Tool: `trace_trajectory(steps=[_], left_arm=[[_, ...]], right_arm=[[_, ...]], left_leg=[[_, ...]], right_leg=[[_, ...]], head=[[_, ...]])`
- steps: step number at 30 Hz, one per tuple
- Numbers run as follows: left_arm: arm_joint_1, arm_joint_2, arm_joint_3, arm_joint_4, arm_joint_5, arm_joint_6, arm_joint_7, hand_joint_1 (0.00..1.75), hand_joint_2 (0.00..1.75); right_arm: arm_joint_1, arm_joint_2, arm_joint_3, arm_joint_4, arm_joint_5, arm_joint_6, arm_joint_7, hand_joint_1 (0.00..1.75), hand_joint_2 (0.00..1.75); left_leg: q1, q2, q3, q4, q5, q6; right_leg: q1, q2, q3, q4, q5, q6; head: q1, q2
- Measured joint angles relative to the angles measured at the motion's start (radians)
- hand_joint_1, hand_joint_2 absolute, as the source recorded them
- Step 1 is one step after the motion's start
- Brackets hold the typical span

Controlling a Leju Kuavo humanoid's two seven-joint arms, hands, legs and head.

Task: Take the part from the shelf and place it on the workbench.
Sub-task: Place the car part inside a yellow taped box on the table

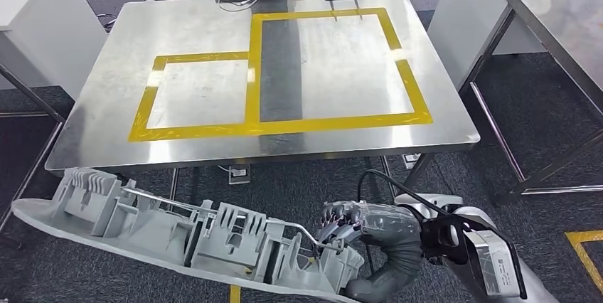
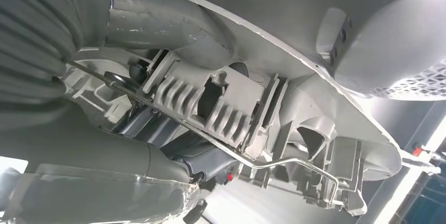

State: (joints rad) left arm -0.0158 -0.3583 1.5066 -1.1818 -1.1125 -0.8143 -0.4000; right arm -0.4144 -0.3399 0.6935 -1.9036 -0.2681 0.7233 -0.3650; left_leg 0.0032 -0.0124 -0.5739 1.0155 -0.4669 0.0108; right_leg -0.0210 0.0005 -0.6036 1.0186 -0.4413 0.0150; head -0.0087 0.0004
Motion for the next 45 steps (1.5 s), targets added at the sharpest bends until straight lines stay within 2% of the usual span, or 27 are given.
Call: trace_trajectory(steps=[2, 3, 5, 7, 8, 10, 11, 13, 15, 17, 18, 20, 22, 23, 25, 26, 28, 30, 32, 34, 36, 37, 38, 39, 41, 43, 45], left_arm=[[0.000, 0.000, 0.000, 0.000, 0.000, 0.002, -0.001, 0.00, 1.75], [0.000, 0.000, 0.000, 0.000, 0.000, 0.004, -0.001, 0.00, 1.75], [0.000, 0.001, 0.000, 0.000, 0.001, 0.006, -0.001, 0.00, 1.75], [0.000, 0.000, 0.000, 0.002, 0.001, 0.007, -0.001, 0.00, 1.75], [0.000, 0.000, 0.000, 0.002, 0.001, 0.007, -0.001, 0.00, 1.75], [0.000, 0.001, 0.000, 0.002, 0.001, 0.006, -0.001, 0.00, 1.75], [0.000, 0.002, 0.000, 0.002, 0.001, 0.005, -0.001, 0.00, 1.75], [0.000, 0.004, 0.000, -0.001, 0.003, 0.002, -0.001, 0.00, 1.75], [0.000, 0.004, 0.000, -0.003, 0.004, 0.002, 0.000, 0.00, 1.75], [0.000, 0.004, 0.000, -0.004, 0.005, 0.004, 0.001, 0.00, 1.75], [0.000, 0.003, 0.000, -0.004, 0.005, 0.005, 0.002, 0.00, 1.75], [0.000, 0.002, 0.000, -0.003, 0.006, 0.007, 0.003, 0.00, 1.75], [0.000, 0.001, 0.000, -0.003, 0.007, 0.009, 0.005, 0.00, 1.75], [0.000, 0.000, 0.000, -0.003, 0.007, 0.009, 0.005, 0.00, 1.75], [0.000, 0.000, 0.000, -0.002, 0.008, 0.010, 0.006, 0.00, 1.75], [0.000, -0.001, 0.000, -0.002, 0.008, 0.010, 0.006, 0.00, 1.75], [0.000, -0.001, 0.000, -0.001, 0.009, 0.011, 0.006, 0.00, 1.75], [-0.001, 0.000, 0.000, -0.001, 0.009, 0.011, 0.006, 0.00, 1.75], [-0.001, 0.000, 0.000, -0.001, 0.011, 0.010, 0.006, 0.00, 1.75], [-0.001, 0.000, 0.000, -0.002, 0.014, 0.010, 0.006, 0.00, 1.75], [-0.001, 0.001, 0.000, -0.001, 0.015, 0.010, 0.006, 0.00, 1.75], [-0.001, 0.000, 0.000, -0.001, 0.015, 0.010, 0.006, 0.00, 1.75], [-0.001, 0.000, 0.000, -0.001, 0.015, 0.010, 0.006, 0.00, 1.75], [-0.001, 0.000, 0.000, -0.001, 0.015, 0.010, 0.006, 0.00, 1.75], [-0.001, 0.002, 0.000, -0.001, 0.016, 0.011, 0.006, 0.00, 1.75], [-0.001, 0.003, 0.001, -0.002, 0.018, 0.012, 0.006, 0.00, 1.75], [0.000, 0.004, 0.000, -0.004, 0.021, 0.009, 0.006, 0.00, 1.75]], right_arm=[[-0.001, 0.000, -0.001, 0.000, 0.000, 0.000, -0.001, 1.75, 1.75], [-0.001, 0.000, -0.001, 0.000, 0.000, 0.000, -0.002, 1.75, 1.75], [0.000, 0.001, 0.000, 0.000, 0.000, 0.000, -0.002, 1.75, 1.75], [0.001, 0.001, 0.000, 0.001, 0.000, 0.000, -0.002, 1.75, 1.75], [0.002, 0.001, 0.000, 0.001, 0.000, 0.000, -0.002, 1.75, 1.75], [0.001, 0.001, 0.000, 0.000, 0.000, 0.000, -0.002, 1.75, 1.75], [0.000, 0.002, 0.000, 0.000, -0.001, 0.000, -0.002, 1.75, 1.75], [0.000, 0.002, -0.001, 0.000, -0.002, 0.000, -0.003, 1.75, 1.75], [0.000, 0.002, -0.002, 0.000, -0.002, 0.001, -0.003, 1.75, 1.75], [-0.001, 0.002, -0.003, 0.000, -0.002, 0.001, -0.004, 1.75, 1.75], [-0.003, 0.002, -0.003, 0.000, -0.002, 0.001, -0.004, 1.75, 1.75], [-0.002, 0.002, -0.004, 0.001, -0.003, 0.001, -0.004, 1.75, 1.75], [0.002, 0.002, -0.004, 0.001, -0.002, 0.001, -0.003, 1.75, 1.75], [0.002, 0.002, -0.004, 0.001, -0.002, 0.001, -0.003, 1.75, 1.75], [0.002, 0.002, -0.004, 0.001, -0.002, 0.001, -0.002, 1.75, 1.75], [0.002, 0.002, -0.004, 0.001, -0.002, 0.001, -0.002, 1.75, 1.75], [0.001, 0.003, -0.004, 0.001, -0.002, 0.001, -0.002, 1.75, 1.75], [0.000, 0.004, -0.004, 0.001, -0.002, 0.002, -0.002, 1.75, 1.75], [-0.002, 0.004, -0.004, 0.001, -0.003, 0.002, -0.002, 1.75, 1.75], [-0.002, 0.005, -0.004, 0.000, -0.003, 0.002, -0.002, 1.75, 1.75], [-0.001, 0.005, -0.003, 0.000, -0.003, 0.002, -0.002, 1.75, 1.75], [0.000, 0.005, -0.003, 0.000, -0.003, 0.002, -0.002, 1.75, 1.75], [0.000, 0.005, -0.003, 0.000, -0.003, 0.002, -0.002, 1.75, 1.75], [0.000, 0.005, -0.003, 0.000, -0.003, 0.002, -0.002, 1.75, 1.75], [-0.001, 0.006, -0.003, 0.000, -0.004, 0.002, -0.002, 1.75, 1.75], [-0.001, 0.006, -0.003, 0.001, -0.004, 0.002, -0.002, 1.75, 1.75], [-0.001, 0.009, -0.003, 0.000, -0.004, 0.002, -0.001, 1.75, 1.75]], left_leg=[[0.004, 0.002, -0.017, 0.040, -0.023, -0.011], [0.007, 0.004, -0.042, 0.091, -0.046, -0.016], [0.009, 0.006, -0.123, 0.230, -0.094, -0.023], [0.010, 0.007, -0.179, 0.300, -0.094, -0.023], [0.009, 0.007, -0.178, 0.277, -0.066, -0.019], [0.004, 0.007, -0.125, 0.142, 0.017, -0.002], [-0.001, 0.008, -0.096, 0.077, 0.044, 0.009], [-0.010, 0.010, -0.066, 0.008, 0.055, 0.026], [-0.011, 0.011, -0.052, -0.008, 0.048, 0.034], [-0.007, 0.008, -0.027, -0.022, 0.048, 0.042], [-0.005, 0.007, -0.015, -0.027, 0.048, 0.044], [-0.006, 0.006, -0.008, -0.027, 0.043, 0.047], [-0.007, 0.004, -0.002, -0.027, 0.034, 0.046], [-0.007, 0.002, 0.004, -0.027, 0.029, 0.044], [-0.007, -0.001, 0.020, -0.027, 0.016, 0.038], [-0.009, -0.002, 0.028, -0.025, 0.008, 0.033], [-0.011, -0.003, 0.035, -0.021, -0.004, 0.021], [-0.012, -0.002, 0.038, -0.013, -0.012, 0.010], [-0.009, 0.000, 0.029, 0.016, -0.027, 0.001], [-0.003, 0.003, -0.026, 0.113, -0.065, -0.011], [0.003, 0.005, -0.111, 0.238, -0.105, -0.021], [0.005, 0.006, -0.141, 0.269, -0.108, -0.023], [0.006, 0.007, -0.152, 0.262, -0.089, -0.022], [0.006, 0.007, -0.143, 0.218, -0.051, -0.019], [0.001, 0.007, -0.094, 0.078, 0.039, -0.003], [-0.007, 0.008, -0.061, -0.004, 0.066, 0.013], [-0.012, 0.009, -0.054, -0.015, 0.057, 0.022]], right_leg=[[-0.004, 0.000, 0.009, -0.002, -0.005, -0.014], [-0.005, 0.000, 0.014, -0.002, -0.009, -0.020], [-0.002, -0.001, 0.021, -0.002, -0.016, -0.026], [0.001, 0.000, 0.028, -0.002, -0.024, -0.027], [0.002, 0.001, 0.035, -0.002, -0.029, -0.026], [0.004, 0.002, 0.051, -0.003, -0.040, -0.024], [0.007, 0.002, 0.057, -0.004, -0.045, -0.021], [0.009, 0.003, 0.063, -0.007, -0.049, -0.012], [0.009, 0.002, 0.069, -0.006, -0.045, 0.002], [0.008, 0.000, 0.062, 0.024, -0.058, 0.008], [0.007, 0.000, 0.040, 0.065, -0.075, 0.007], [0.006, 0.000, -0.036, 0.189, -0.119, 0.005], [0.005, 0.000, -0.102, 0.265, -0.134, 0.010], [0.005, 0.000, -0.109, 0.248, -0.116, 0.017], [0.004, -0.001, -0.071, 0.118, -0.036, 0.033], [0.005, -0.002, -0.047, 0.051, -0.005, 0.032], [0.009, -0.002, -0.020, -0.017, 0.022, 0.010], [0.010, 0.000, -0.012, -0.019, 0.020, -0.014], [0.006, 0.001, 0.002, -0.020, 0.017, -0.025], [0.004, 0.001, 0.015, -0.020, 0.009, -0.033], [0.006, 0.002, 0.021, -0.020, 0.000, -0.037], [0.007, 0.003, 0.026, -0.020, -0.004, -0.037], [0.008, 0.004, 0.032, -0.020, -0.010, -0.037], [0.009, 0.006, 0.040, -0.020, -0.015, -0.036], [0.013, 0.006, 0.058, -0.022, -0.027, -0.034], [0.014, 0.007, 0.064, -0.024, -0.035, -0.028], [0.014, 0.009, 0.066, -0.028, -0.039, -0.019]], head=[[-0.003, 0.000], [-0.005, 0.000], [-0.007, 0.000], [-0.007, 0.000], [-0.007, 0.000], [-0.007, 0.000], [-0.006, 0.000], [-0.007, 0.000], [-0.007, 0.000], [-0.004, 0.000], [-0.003, 0.000], [0.000, 0.000], [0.000, 0.000], [0.001, 0.000], [0.001, 0.000], [0.001, 0.000], [0.001, 0.000], [0.000, 0.000], [-0.001, 0.000], [-0.003, 0.000], [-0.004, 0.000], [-0.004, 0.000], [-0.004, 0.000], [-0.004, 0.000], [-0.003, 0.000], [-0.003, 0.000], [-0.004, 0.000]])
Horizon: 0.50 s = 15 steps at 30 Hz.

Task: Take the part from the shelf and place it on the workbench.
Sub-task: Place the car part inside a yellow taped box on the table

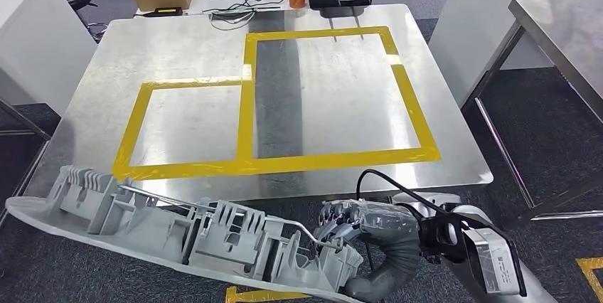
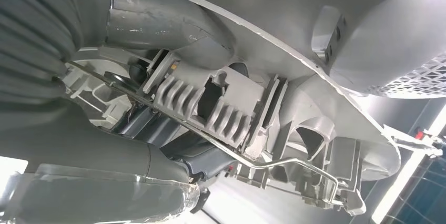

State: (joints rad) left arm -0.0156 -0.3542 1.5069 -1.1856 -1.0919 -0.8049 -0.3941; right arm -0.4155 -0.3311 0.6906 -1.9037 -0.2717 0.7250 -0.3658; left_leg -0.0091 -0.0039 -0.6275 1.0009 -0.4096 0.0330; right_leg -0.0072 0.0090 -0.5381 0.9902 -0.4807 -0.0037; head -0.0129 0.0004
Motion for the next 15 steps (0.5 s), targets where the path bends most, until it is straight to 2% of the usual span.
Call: trace_trajectory(steps=[2, 3, 4, 6, 7, 8, 9, 10, 11, 12, 13, 15], left_arm=[[0.001, 0.000, 0.000, -0.002, 0.002, -0.004, 0.000, 0.00, 1.75], [0.001, 0.000, 0.000, -0.003, 0.004, -0.005, 0.000, 0.00, 1.75], [0.000, -0.001, 0.000, -0.002, 0.008, -0.005, 0.000, 0.00, 1.75], [0.000, -0.002, 0.000, -0.002, 0.018, -0.002, 0.004, 0.00, 1.75], [0.000, -0.002, 0.000, -0.001, 0.025, 0.000, 0.008, 0.00, 1.75], [0.000, -0.003, 0.000, -0.001, 0.032, 0.004, 0.012, 0.00, 1.75], [0.001, -0.003, 0.000, 0.000, 0.040, 0.008, 0.017, 0.00, 1.75], [0.001, -0.004, 0.000, 0.001, 0.047, 0.012, 0.021, 0.00, 1.75], [0.001, -0.004, 0.000, 0.001, 0.054, 0.016, 0.024, 0.00, 1.75], [0.001, -0.004, 0.000, 0.002, 0.060, 0.019, 0.027, 0.00, 1.75], [0.001, -0.004, 0.000, 0.002, 0.064, 0.023, 0.028, 0.00, 1.75], [0.002, -0.004, 0.000, 0.002, 0.072, 0.026, 0.029, 0.00, 1.75]], right_arm=[[0.000, 0.002, -0.001, -0.003, 0.004, 0.000, 0.003, 1.75, 1.75], [-0.001, 0.002, -0.002, -0.004, 0.009, -0.001, 0.005, 1.75, 1.75], [0.000, 0.002, -0.003, -0.006, 0.016, -0.003, 0.007, 1.75, 1.75], [0.005, 0.002, -0.004, -0.009, 0.041, -0.014, 0.012, 1.75, 1.75], [0.009, 0.001, -0.004, -0.010, 0.059, -0.022, 0.014, 1.75, 1.75], [0.012, 0.000, -0.004, -0.012, 0.079, -0.033, 0.016, 1.75, 1.75], [0.012, -0.001, -0.004, -0.014, 0.104, -0.048, 0.017, 1.75, 1.75], [0.011, -0.003, -0.004, -0.017, 0.130, -0.065, 0.018, 1.75, 1.75], [0.008, -0.006, -0.005, -0.019, 0.160, -0.086, 0.019, 1.75, 1.75], [0.003, -0.009, -0.007, -0.020, 0.191, -0.108, 0.021, 1.75, 1.75], [-0.004, -0.012, -0.011, -0.020, 0.223, -0.130, 0.023, 1.75, 1.75], [-0.024, -0.017, -0.024, -0.016, 0.284, -0.168, 0.027, 1.75, 1.75]], left_leg=[[0.005, 0.000, 0.019, -0.018, 0.008, 0.006], [0.008, 0.001, 0.030, -0.028, 0.009, 0.008], [0.010, 0.001, 0.040, -0.036, 0.009, 0.011], [0.009, 0.000, 0.047, -0.037, 0.002, 0.014], [0.009, -0.001, 0.050, -0.035, -0.003, 0.014], [0.009, -0.003, 0.053, -0.032, -0.009, 0.013], [0.010, -0.005, 0.057, -0.027, -0.015, 0.011], [0.011, -0.007, 0.061, -0.020, -0.024, 0.007], [0.011, -0.009, 0.063, -0.011, -0.034, 0.002], [0.009, -0.010, 0.062, -0.002, -0.043, -0.003], [0.007, -0.011, 0.061, 0.005, -0.050, -0.008], [0.005, -0.010, 0.058, 0.010, -0.057, -0.016]], right_leg=[[0.001, -0.001, -0.002, 0.011, -0.009, 0.007], [0.002, -0.002, -0.015, 0.039, -0.021, 0.007], [0.001, -0.003, -0.042, 0.088, -0.039, 0.006], [-0.001, -0.003, -0.125, 0.225, -0.081, 0.005], [-0.002, -0.003, -0.162, 0.274, -0.089, 0.009], [-0.003, -0.003, -0.181, 0.286, -0.079, 0.017], [-0.006, -0.003, -0.177, 0.255, -0.051, 0.029], [-0.009, -0.005, -0.155, 0.188, -0.012, 0.041], [-0.011, -0.007, -0.127, 0.119, 0.024, 0.048], [-0.012, -0.008, -0.105, 0.066, 0.047, 0.047], [-0.012, -0.009, -0.091, 0.036, 0.058, 0.041], [-0.009, -0.007, -0.087, 0.028, 0.058, 0.023]], head=[[0.001, 0.000], [0.003, 0.000], [0.004, 0.000], [0.005, 0.000], [0.005, 0.000], [0.005, 0.000], [0.005, 0.000], [0.005, 0.000], [0.005, 0.000], [0.005, 0.000], [0.005, 0.000], [0.004, 0.000]])
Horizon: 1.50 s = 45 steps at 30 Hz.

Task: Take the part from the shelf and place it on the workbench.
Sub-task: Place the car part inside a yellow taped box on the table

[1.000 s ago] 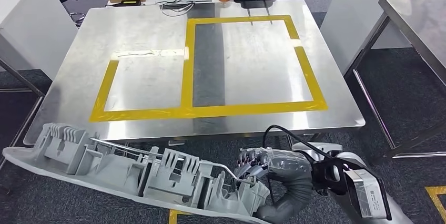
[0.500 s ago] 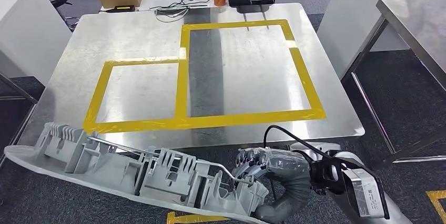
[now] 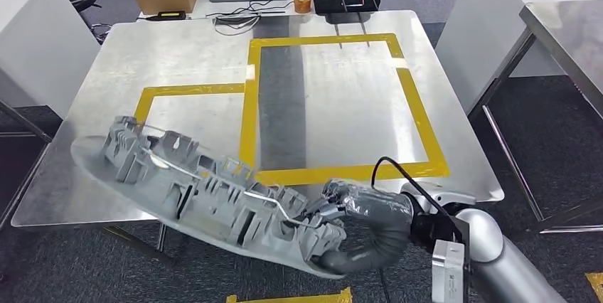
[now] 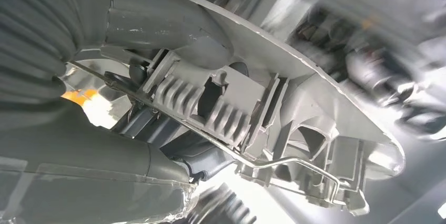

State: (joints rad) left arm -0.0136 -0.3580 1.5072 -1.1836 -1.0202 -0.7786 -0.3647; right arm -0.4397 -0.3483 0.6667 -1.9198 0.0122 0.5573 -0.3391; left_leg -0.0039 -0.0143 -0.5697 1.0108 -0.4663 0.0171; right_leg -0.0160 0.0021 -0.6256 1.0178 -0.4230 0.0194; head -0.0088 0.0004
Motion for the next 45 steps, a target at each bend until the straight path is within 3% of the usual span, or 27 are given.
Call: trace_trajectory(steps=[3, 6, 7, 8, 9, 11, 13, 15, 18, 20, 22, 23, 24, 26, 27, 29, 33, 35, 37, 38, 39, 40, 42, 43, 45], left_arm=[[0.000, 0.000, 0.000, 0.000, 0.006, 0.002, 0.002, 0.00, 1.75], [0.001, 0.000, 0.000, 0.000, 0.006, 0.003, 0.003, 0.00, 1.75], [0.001, 0.000, 0.000, 0.000, 0.006, 0.003, 0.004, 0.00, 1.75], [0.001, 0.000, 0.000, 0.000, 0.006, 0.002, 0.004, 0.00, 1.75], [0.001, 0.000, 0.000, 0.001, 0.006, 0.002, 0.005, 0.00, 1.75], [0.001, 0.001, 0.000, 0.000, 0.006, 0.002, 0.005, 0.00, 1.75], [0.001, 0.002, 0.000, -0.001, 0.007, 0.002, 0.005, 0.00, 1.75], [0.001, 0.003, 0.000, -0.002, 0.007, 0.002, 0.006, 0.00, 1.75], [0.002, 0.003, 0.000, -0.002, 0.008, 0.002, 0.006, 0.00, 1.75], [0.002, 0.001, 0.000, -0.002, 0.010, 0.001, 0.006, 0.00, 1.75], [0.002, 0.001, 0.000, -0.001, 0.019, 0.004, 0.009, 0.00, 1.75], [0.002, 0.000, 0.000, 0.000, 0.027, 0.007, 0.011, 0.00, 1.75], [0.002, 0.000, 0.000, 0.001, 0.035, 0.013, 0.014, 0.00, 1.75], [0.003, 0.000, 0.000, 0.003, 0.046, 0.023, 0.019, 0.00, 1.75], [0.003, 0.000, 0.000, 0.003, 0.050, 0.026, 0.021, 0.00, 1.75], [0.006, 0.000, 0.000, 0.002, 0.055, 0.027, 0.025, 0.00, 1.75], [0.011, 0.000, 0.000, -0.004, 0.057, 0.023, 0.029, 0.00, 1.75], [0.011, 0.001, 0.000, -0.006, 0.051, 0.020, 0.020, 0.00, 1.75], [0.012, 0.001, 0.000, -0.005, 0.042, 0.018, 0.012, 0.00, 1.75], [0.013, 0.001, 0.000, -0.004, 0.038, 0.017, 0.008, 0.00, 1.75], [0.014, 0.000, 0.000, -0.002, 0.033, 0.015, 0.003, 0.00, 1.75], [0.015, 0.000, 0.000, -0.001, 0.029, 0.014, -0.002, 0.00, 1.75], [0.015, 0.001, 0.000, 0.001, 0.024, 0.014, -0.010, 0.00, 1.75], [0.015, 0.001, 0.000, 0.001, 0.023, 0.014, -0.012, 0.00, 1.75], [0.014, 0.002, 0.000, 0.001, 0.020, 0.013, -0.014, 0.00, 1.75]], right_arm=[[-0.029, -0.006, -0.025, 0.010, 0.052, -0.027, 0.004, 1.75, 1.75], [-0.044, -0.008, -0.038, 0.018, 0.062, -0.031, 0.005, 1.75, 1.75], [-0.045, -0.008, -0.039, 0.020, 0.062, -0.031, 0.005, 1.75, 1.75], [-0.045, -0.008, -0.040, 0.021, 0.062, -0.031, 0.005, 1.75, 1.75], [-0.045, -0.008, -0.040, 0.022, 0.063, -0.031, 0.005, 1.75, 1.75], [-0.046, -0.008, -0.042, 0.023, 0.063, -0.031, 0.005, 1.75, 1.75], [-0.049, -0.008, -0.044, 0.023, 0.063, -0.031, 0.005, 1.75, 1.75], [-0.051, -0.008, -0.044, 0.025, 0.063, -0.031, 0.005, 1.75, 1.75], [-0.052, -0.010, -0.045, 0.025, 0.063, -0.031, 0.005, 1.75, 1.75], [-0.055, -0.011, -0.047, 0.026, 0.073, -0.033, 0.005, 1.75, 1.75], [-0.057, -0.012, -0.047, 0.028, 0.131, -0.050, 0.016, 1.75, 1.75], [-0.059, -0.013, -0.048, 0.030, 0.183, -0.066, 0.027, 1.75, 1.75], [-0.063, -0.016, -0.048, 0.035, 0.251, -0.087, 0.043, 1.75, 1.75], [-0.084, -0.028, -0.049, 0.048, 0.379, -0.122, 0.074, 1.75, 1.75], [-0.099, -0.039, -0.050, 0.057, 0.430, -0.134, 0.088, 1.75, 1.75], [-0.130, -0.068, -0.055, 0.080, 0.501, -0.141, 0.109, 1.75, 1.75], [-0.187, -0.133, -0.044, 0.180, 0.598, -0.112, 0.128, 1.75, 1.75], [-0.213, -0.163, -0.023, 0.278, 0.648, -0.116, 0.122, 1.75, 1.75], [-0.228, -0.186, -0.001, 0.384, 0.687, -0.137, 0.107, 1.75, 1.75], [-0.232, -0.195, 0.007, 0.429, 0.700, -0.145, 0.106, 1.75, 1.75], [-0.236, -0.201, 0.015, 0.469, 0.711, -0.148, 0.108, 1.75, 1.75], [-0.241, -0.206, 0.023, 0.507, 0.721, -0.149, 0.112, 1.75, 1.75], [-0.252, -0.211, 0.036, 0.572, 0.737, -0.151, 0.118, 1.75, 1.75], [-0.261, -0.212, 0.043, 0.601, 0.742, -0.154, 0.117, 1.75, 1.75], [-0.283, -0.211, 0.057, 0.654, 0.748, -0.157, 0.113, 1.75, 1.75]], left_leg=[[0.005, 0.002, -0.016, 0.035, -0.027, -0.013], [0.012, 0.006, -0.111, 0.221, -0.109, -0.028], [0.013, 0.007, -0.146, 0.278, -0.124, -0.030], [0.014, 0.008, -0.165, 0.301, -0.120, -0.030], [0.015, 0.008, -0.163, 0.283, -0.097, -0.028], [0.013, 0.008, -0.107, 0.149, -0.020, -0.016], [0.006, 0.010, -0.054, 0.034, 0.023, -0.002], [-0.001, 0.011, -0.043, 0.009, 0.023, 0.005], [0.002, 0.012, -0.024, -0.013, 0.034, 0.017], [0.005, 0.012, -0.014, -0.026, 0.041, 0.023], [0.003, 0.011, -0.013, -0.026, 0.040, 0.026], [0.003, 0.011, -0.013, -0.026, 0.039, 0.027], [0.002, 0.009, -0.012, -0.025, 0.038, 0.027], [0.002, 0.005, -0.012, -0.021, 0.035, 0.024], [0.000, 0.003, -0.014, -0.015, 0.032, 0.021], [-0.004, -0.001, -0.020, -0.004, 0.025, 0.014], [-0.001, 0.001, -0.031, 0.017, 0.007, -0.003], [0.004, 0.003, -0.074, 0.105, -0.039, -0.015], [0.010, 0.005, -0.145, 0.239, -0.092, -0.024], [0.013, 0.006, -0.170, 0.281, -0.099, -0.026], [0.015, 0.008, -0.177, 0.286, -0.088, -0.027], [0.016, 0.009, -0.164, 0.248, -0.058, -0.025], [0.014, 0.008, -0.101, 0.109, 0.012, -0.016], [0.011, 0.008, -0.074, 0.051, 0.032, -0.010], [0.004, 0.008, -0.052, 0.004, 0.037, -0.002]], right_leg=[[-0.006, 0.001, 0.005, -0.001, -0.004, -0.017], [-0.007, 0.001, 0.010, -0.002, -0.009, -0.026], [-0.006, 0.001, 0.011, -0.002, -0.010, -0.028], [-0.005, 0.001, 0.012, -0.002, -0.011, -0.029], [-0.004, 0.002, 0.014, -0.002, -0.013, -0.029], [-0.002, 0.004, 0.021, -0.002, -0.016, -0.028], [0.002, 0.005, 0.024, -0.003, -0.019, -0.024], [0.003, 0.005, 0.024, -0.005, -0.020, -0.015], [0.002, 0.004, 0.018, 0.007, -0.029, -0.002], [0.002, 0.002, -0.023, 0.093, -0.069, -0.007], [0.002, 0.002, -0.089, 0.224, -0.117, -0.010], [0.001, 0.002, -0.109, 0.261, -0.124, -0.007], [0.000, 0.002, -0.112, 0.261, -0.116, 0.000], [-0.001, -0.001, -0.058, 0.145, -0.064, 0.016], [-0.001, -0.003, -0.024, 0.075, -0.039, 0.018], [0.002, -0.005, 0.014, -0.003, -0.014, 0.010], [-0.002, -0.002, 0.020, -0.012, -0.010, -0.011], [-0.007, -0.002, 0.024, -0.014, -0.010, -0.017], [-0.007, -0.003, 0.024, -0.013, -0.010, -0.020], [-0.007, -0.004, 0.024, -0.013, -0.011, -0.021], [-0.007, -0.004, 0.024, -0.013, -0.011, -0.020], [-0.007, -0.003, 0.025, -0.013, -0.012, -0.020], [-0.006, 0.000, 0.027, -0.013, -0.013, -0.017], [-0.005, 0.002, 0.026, -0.013, -0.013, -0.015], [-0.005, 0.006, 0.023, -0.015, -0.013, -0.006]], head=[[-0.002, 0.000], [-0.005, 0.000], [-0.005, 0.000], [-0.005, 0.000], [-0.005, 0.000], [-0.005, 0.000], [-0.005, 0.000], [-0.005, 0.000], [-0.003, 0.000], [0.000, 0.000], [0.001, 0.000], [0.000, 0.000], [0.001, 0.000], [0.001, 0.000], [0.001, 0.000], [0.000, 0.000], [-0.002, 0.000], [-0.008, 0.000], [-0.011, 0.000], [-0.011, 0.000], [-0.011, 0.000], [-0.011, 0.000], [-0.011, 0.000], [-0.011, 0.000], [-0.011, 0.000]])
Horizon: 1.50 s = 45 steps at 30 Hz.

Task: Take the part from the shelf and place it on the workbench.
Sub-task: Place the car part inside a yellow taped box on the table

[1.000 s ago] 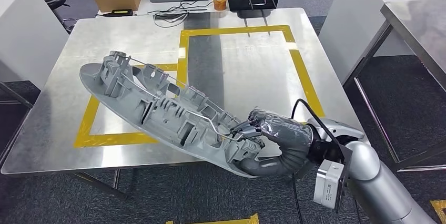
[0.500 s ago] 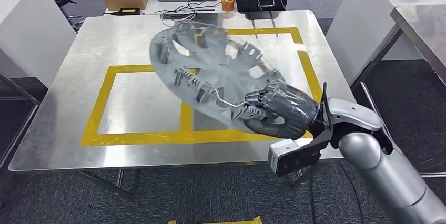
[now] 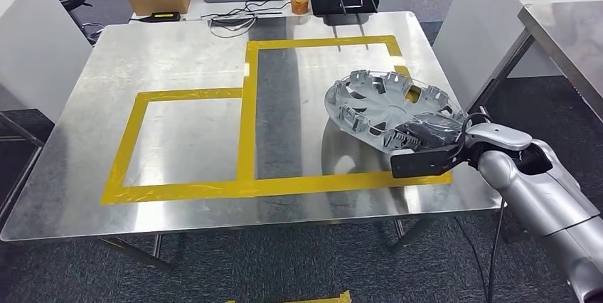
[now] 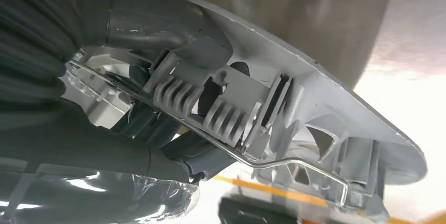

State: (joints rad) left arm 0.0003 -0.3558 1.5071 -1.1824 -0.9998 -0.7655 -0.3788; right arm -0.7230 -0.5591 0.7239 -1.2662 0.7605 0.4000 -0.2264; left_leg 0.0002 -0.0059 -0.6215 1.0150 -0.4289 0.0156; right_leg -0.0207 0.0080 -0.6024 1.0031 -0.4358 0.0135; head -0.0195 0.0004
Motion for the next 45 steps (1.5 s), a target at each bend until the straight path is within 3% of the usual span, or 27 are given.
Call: trace_trajectory(steps=[2, 4, 7, 8, 9, 10, 12, 14, 17, 19, 22, 24, 25, 27, 29, 34, 35, 37, 39, 40, 42, 43, 45], left_arm=[[-0.001, 0.000, 0.000, 0.000, -0.004, -0.005, -0.002, 0.00, 1.75], [-0.004, -0.001, -0.001, 0.000, -0.007, -0.009, -0.006, 0.00, 1.75], [-0.008, -0.002, -0.001, 0.002, -0.018, -0.007, -0.013, 0.00, 1.75], [-0.010, -0.002, -0.001, 0.004, -0.022, -0.004, -0.015, 0.00, 1.75], [-0.011, -0.003, -0.001, 0.006, -0.024, -0.002, -0.016, 0.00, 1.75], [-0.012, -0.004, -0.001, 0.007, -0.026, 0.000, -0.016, 0.00, 1.75], [-0.015, -0.005, -0.001, 0.008, -0.031, 0.001, -0.018, 0.00, 1.75], [-0.018, -0.004, -0.001, 0.008, -0.036, 0.000, -0.021, 0.00, 1.75], [-0.020, -0.005, -0.001, 0.008, -0.039, 0.000, -0.025, 0.00, 1.75], [-0.020, -0.005, -0.001, 0.008, -0.040, 0.000, -0.025, 0.00, 1.75], [-0.020, -0.004, -0.001, 0.008, -0.040, 0.001, -0.026, 0.00, 1.75], [-0.020, -0.004, -0.001, 0.009, -0.044, 0.001, -0.026, 0.00, 1.75], [-0.020, -0.004, -0.001, 0.010, -0.048, 0.002, -0.027, 0.00, 1.75], [-0.020, -0.002, -0.001, 0.010, -0.060, 0.002, -0.032, 0.00, 1.75], [-0.022, 0.000, -0.001, 0.011, -0.072, 0.004, -0.039, 0.00, 1.75], [-0.030, 0.004, -0.003, 0.012, -0.099, 0.013, -0.049, 0.00, 1.75], [-0.032, 0.004, -0.003, 0.012, -0.104, 0.014, -0.050, 0.00, 1.75], [-0.034, 0.004, -0.003, 0.013, -0.110, 0.014, -0.051, 0.00, 1.75], [-0.034, 0.004, -0.003, 0.014, -0.112, 0.014, -0.051, 0.00, 1.75], [-0.034, 0.004, -0.003, 0.015, -0.112, 0.014, -0.051, 0.00, 1.75], [-0.034, 0.004, -0.003, 0.016, -0.113, 0.012, -0.051, 0.00, 1.75], [-0.034, 0.005, -0.003, 0.016, -0.115, 0.009, -0.051, 0.00, 1.75], [-0.034, 0.006, -0.003, 0.016, -0.122, 0.005, -0.054, 0.00, 1.75]], right_arm=[[-0.025, 0.005, 0.017, 0.057, 0.007, 0.004, -0.006, 1.75, 1.75], [-0.054, 0.013, 0.040, 0.124, 0.018, 0.010, -0.018, 1.75, 1.75], [-0.099, 0.042, 0.092, 0.254, 0.059, -0.013, -0.045, 1.75, 1.75], [-0.109, 0.057, 0.113, 0.300, 0.077, -0.032, -0.056, 1.75, 1.75], [-0.118, 0.075, 0.134, 0.342, 0.094, -0.055, -0.067, 1.75, 1.75], [-0.128, 0.093, 0.152, 0.378, 0.108, -0.078, -0.077, 1.75, 1.75], [-0.154, 0.130, 0.182, 0.434, 0.133, -0.117, -0.092, 1.75, 1.75], [-0.181, 0.168, 0.209, 0.473, 0.153, -0.142, -0.099, 1.75, 1.75], [-0.201, 0.215, 0.241, 0.511, 0.167, -0.154, -0.103, 1.75, 1.75], [-0.210, 0.235, 0.253, 0.525, 0.170, -0.156, -0.105, 1.75, 1.75], [-0.221, 0.253, 0.266, 0.542, 0.171, -0.161, -0.105, 1.75, 1.75], [-0.223, 0.261, 0.274, 0.552, 0.172, -0.163, -0.107, 1.75, 1.75], [-0.224, 0.267, 0.277, 0.556, 0.174, -0.164, -0.109, 1.75, 1.75], [-0.231, 0.287, 0.283, 0.564, 0.178, -0.164, -0.117, 1.75, 1.75], [-0.243, 0.320, 0.291, 0.574, 0.183, -0.165, -0.123, 1.75, 1.75], [-0.258, 0.411, 0.315, 0.610, 0.194, -0.170, -0.129, 1.75, 1.75], [-0.262, 0.427, 0.318, 0.616, 0.194, -0.171, -0.129, 1.75, 1.75], [-0.267, 0.455, 0.326, 0.627, 0.195, -0.171, -0.129, 1.75, 1.75], [-0.267, 0.477, 0.334, 0.635, 0.196, -0.171, -0.129, 1.75, 1.75], [-0.267, 0.485, 0.338, 0.639, 0.197, -0.171, -0.129, 1.75, 1.75], [-0.270, 0.496, 0.344, 0.643, 0.197, -0.171, -0.129, 1.75, 1.75], [-0.274, 0.501, 0.345, 0.644, 0.197, -0.171, -0.130, 1.75, 1.75], [-0.279, 0.512, 0.346, 0.646, 0.197, -0.169, -0.130, 1.75, 1.75]], left_leg=[[-0.001, 0.001, 0.007, -0.010, 0.005, 0.011], [0.001, 0.002, 0.020, -0.028, 0.015, 0.024], [0.000, 0.001, 0.026, -0.036, 0.019, 0.031], [0.000, 0.000, 0.026, -0.036, 0.019, 0.032], [0.000, 0.000, 0.027, -0.035, 0.018, 0.032], [0.001, 0.000, 0.027, -0.033, 0.017, 0.031], [0.001, 0.001, 0.025, -0.025, 0.012, 0.023], [-0.003, 0.003, 0.021, -0.013, 0.004, 0.012], [-0.001, 0.004, 0.017, -0.005, -0.002, 0.000], [0.004, 0.004, 0.002, 0.026, -0.024, -0.012], [0.009, 0.005, -0.081, 0.202, -0.108, -0.026], [0.011, 0.005, -0.125, 0.286, -0.128, -0.028], [0.012, 0.005, -0.120, 0.270, -0.110, -0.025], [0.009, 0.004, -0.059, 0.141, -0.043, -0.014], [0.004, 0.005, -0.001, 0.025, -0.006, -0.003], [-0.001, 0.008, 0.029, -0.023, 0.006, 0.015], [0.002, 0.009, 0.035, -0.033, 0.012, 0.020], [0.003, 0.010, 0.038, -0.040, 0.016, 0.024], [0.002, 0.008, 0.037, -0.038, 0.016, 0.024], [0.002, 0.006, 0.037, -0.037, 0.015, 0.024], [0.003, 0.002, 0.037, -0.031, 0.012, 0.019], [0.001, 0.000, 0.035, -0.025, 0.008, 0.015], [-0.003, -0.001, 0.029, -0.015, 0.001, 0.005]], right_leg=[[-0.003, 0.000, -0.001, -0.002, 0.000, 0.013], [-0.003, -0.002, -0.016, 0.029, -0.017, 0.016], [-0.003, -0.003, -0.106, 0.211, -0.087, 0.007], [-0.003, -0.003, -0.134, 0.264, -0.101, 0.009], [-0.004, -0.003, -0.145, 0.280, -0.100, 0.014], [-0.005, -0.004, -0.136, 0.255, -0.083, 0.023], [-0.010, -0.007, -0.073, 0.120, -0.030, 0.039], [-0.009, -0.007, -0.022, 0.022, 0.003, 0.034], [-0.004, -0.004, -0.012, 0.009, 0.008, 0.011], [-0.007, -0.004, -0.010, 0.008, 0.009, 0.001], [-0.007, -0.004, -0.009, 0.007, 0.008, -0.008], [-0.005, -0.004, -0.008, 0.007, 0.008, -0.009], [-0.003, -0.003, -0.008, 0.007, 0.007, -0.009], [-0.002, 0.002, -0.006, 0.007, 0.007, -0.008], [0.002, 0.007, -0.007, 0.007, 0.008, -0.007], [0.004, 0.008, -0.015, 0.014, 0.002, 0.008], [0.005, 0.006, -0.030, 0.046, -0.015, 0.006], [0.005, 0.004, -0.089, 0.171, -0.067, -0.001], [0.004, 0.003, -0.140, 0.277, -0.099, 0.002], [0.003, 0.003, -0.140, 0.275, -0.092, 0.009], [0.001, 0.000, -0.086, 0.163, -0.042, 0.026], [0.001, -0.002, -0.050, 0.093, -0.019, 0.028], [0.003, -0.003, -0.010, 0.013, 0.005, 0.018]], head=[[0.000, 0.000], [0.002, 0.000], [0.006, 0.000], [0.006, 0.000], [0.006, 0.000], [0.007, 0.000], [0.008, 0.000], [0.008, 0.000], [0.006, 0.000], [0.005, 0.000], [0.001, 0.000], [0.001, 0.000], [0.001, 0.000], [0.001, 0.000], [0.002, 0.000], [0.003, 0.000], [0.004, 0.000], [0.007, 0.000], [0.007, 0.000], [0.007, 0.000], [0.008, 0.000], [0.008, 0.000], [0.006, 0.000]])
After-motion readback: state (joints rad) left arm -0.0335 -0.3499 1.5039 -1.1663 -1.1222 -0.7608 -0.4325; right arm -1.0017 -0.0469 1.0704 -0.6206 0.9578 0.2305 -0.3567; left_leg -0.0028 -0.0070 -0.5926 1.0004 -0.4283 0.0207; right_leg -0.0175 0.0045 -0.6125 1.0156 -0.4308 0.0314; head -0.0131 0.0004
